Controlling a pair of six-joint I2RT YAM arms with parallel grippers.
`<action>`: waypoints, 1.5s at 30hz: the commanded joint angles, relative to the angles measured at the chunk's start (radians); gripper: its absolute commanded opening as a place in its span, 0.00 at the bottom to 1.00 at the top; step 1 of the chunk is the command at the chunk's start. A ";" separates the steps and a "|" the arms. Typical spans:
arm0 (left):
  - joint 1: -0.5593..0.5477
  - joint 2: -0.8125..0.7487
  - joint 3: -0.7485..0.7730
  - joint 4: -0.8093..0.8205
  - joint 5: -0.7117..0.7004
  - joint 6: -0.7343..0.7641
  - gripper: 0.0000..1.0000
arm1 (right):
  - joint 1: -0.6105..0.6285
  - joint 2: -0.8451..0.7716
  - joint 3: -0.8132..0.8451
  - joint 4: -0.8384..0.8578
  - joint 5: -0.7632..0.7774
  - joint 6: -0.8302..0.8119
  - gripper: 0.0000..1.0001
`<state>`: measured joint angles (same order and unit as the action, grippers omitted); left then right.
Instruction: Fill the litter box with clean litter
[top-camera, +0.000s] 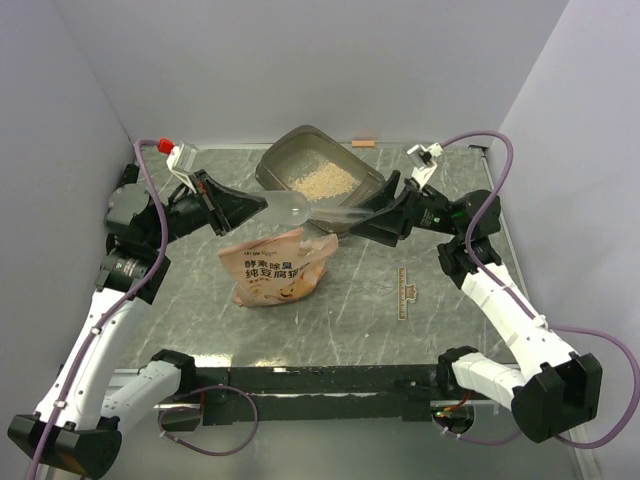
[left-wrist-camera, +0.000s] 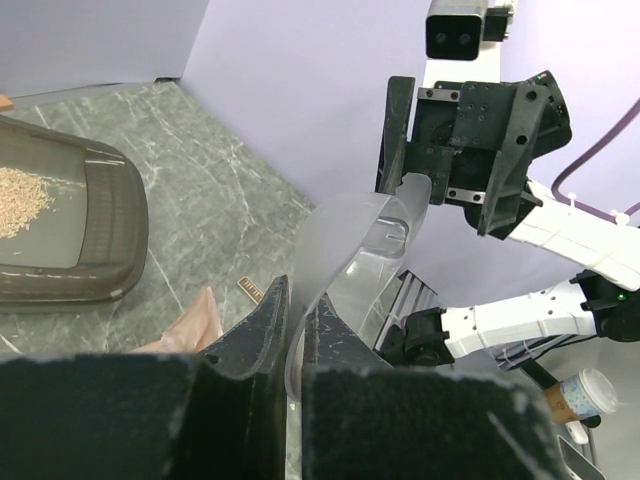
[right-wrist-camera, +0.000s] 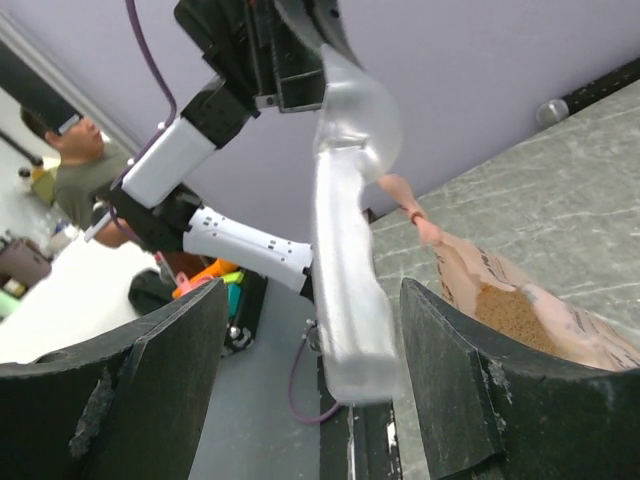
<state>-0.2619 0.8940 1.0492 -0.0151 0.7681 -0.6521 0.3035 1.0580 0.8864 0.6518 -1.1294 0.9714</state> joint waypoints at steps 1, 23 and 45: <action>0.006 0.002 0.005 0.092 0.028 -0.041 0.01 | 0.057 0.010 0.097 -0.113 0.029 -0.149 0.76; 0.006 -0.017 -0.038 0.115 0.019 -0.076 0.01 | 0.091 0.019 0.079 -0.009 0.108 -0.131 0.62; 0.006 -0.023 -0.032 0.118 -0.015 -0.078 0.01 | 0.105 0.011 0.059 -0.020 0.118 -0.155 0.52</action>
<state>-0.2611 0.8833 1.0019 0.0502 0.7605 -0.7193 0.4015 1.0893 0.9405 0.5648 -1.0214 0.8242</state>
